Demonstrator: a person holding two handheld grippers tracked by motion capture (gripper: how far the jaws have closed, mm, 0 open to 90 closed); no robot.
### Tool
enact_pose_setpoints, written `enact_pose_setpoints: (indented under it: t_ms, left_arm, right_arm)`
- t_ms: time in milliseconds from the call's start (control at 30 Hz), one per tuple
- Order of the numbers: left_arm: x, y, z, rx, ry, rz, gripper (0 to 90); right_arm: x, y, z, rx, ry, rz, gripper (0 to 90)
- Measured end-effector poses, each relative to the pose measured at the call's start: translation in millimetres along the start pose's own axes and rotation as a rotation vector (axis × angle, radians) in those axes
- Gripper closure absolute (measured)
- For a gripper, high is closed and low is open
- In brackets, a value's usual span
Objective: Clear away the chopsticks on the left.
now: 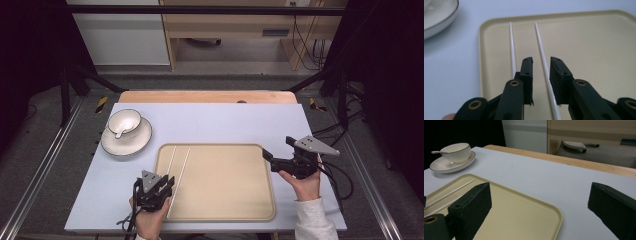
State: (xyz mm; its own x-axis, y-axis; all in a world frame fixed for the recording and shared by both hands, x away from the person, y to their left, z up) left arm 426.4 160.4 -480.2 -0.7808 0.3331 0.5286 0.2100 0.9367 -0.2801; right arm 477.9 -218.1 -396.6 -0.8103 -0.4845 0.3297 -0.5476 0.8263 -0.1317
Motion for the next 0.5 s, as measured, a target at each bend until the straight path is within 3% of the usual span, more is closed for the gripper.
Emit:
enact_pose_setpoints:
  t_ms: [133,167,300,333,367,467,500]
  left_arm:
    - [8.4,0.0,-18.0,-0.036,-0.023,0.034,64.9]
    - [12.0,0.4,-28.2,-0.066,-0.036,0.058,63.1]
    - [20.4,3.1,-52.2,-0.117,-0.044,0.108,52.8]
    - [20.4,3.1,-52.2,-0.117,-0.044,0.108,49.6]
    - [25.3,6.1,-63.5,-0.142,-0.040,0.122,46.0]
    - [30.5,10.7,-73.1,-0.165,-0.037,0.145,37.9]
    - [35.4,18.4,-80.0,-0.178,-0.033,0.169,35.9]
  right_arm:
    - [1.6,-0.9,-0.5,-0.001,-0.004,0.001,5.4]
    - [2.6,-1.2,-1.0,-0.004,-0.007,0.002,5.4]
    - [5.3,-2.9,-2.0,-0.006,-0.017,0.006,5.3]
    - [5.3,-2.9,-2.0,-0.006,-0.017,0.006,5.3]
    - [6.8,-4.0,-2.3,-0.010,-0.020,0.007,5.2]
    - [7.9,-5.0,-2.3,-0.010,-0.023,0.010,5.1]
    - [8.9,-5.8,-2.7,-0.013,-0.026,0.011,5.1]
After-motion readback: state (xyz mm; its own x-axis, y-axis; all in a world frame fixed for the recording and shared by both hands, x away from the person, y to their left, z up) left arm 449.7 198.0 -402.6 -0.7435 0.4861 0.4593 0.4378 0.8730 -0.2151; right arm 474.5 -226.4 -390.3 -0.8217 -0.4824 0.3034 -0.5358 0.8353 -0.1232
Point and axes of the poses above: each handheld gripper's, and its own axes: x roughly backward along the jaws, z roughly out of its underside, y roughly to its left, the point moved 4 cm from there along -x, roughly forward along the jaws, and after that the axes turned 13 degrees about x, right-handed, at the moved point
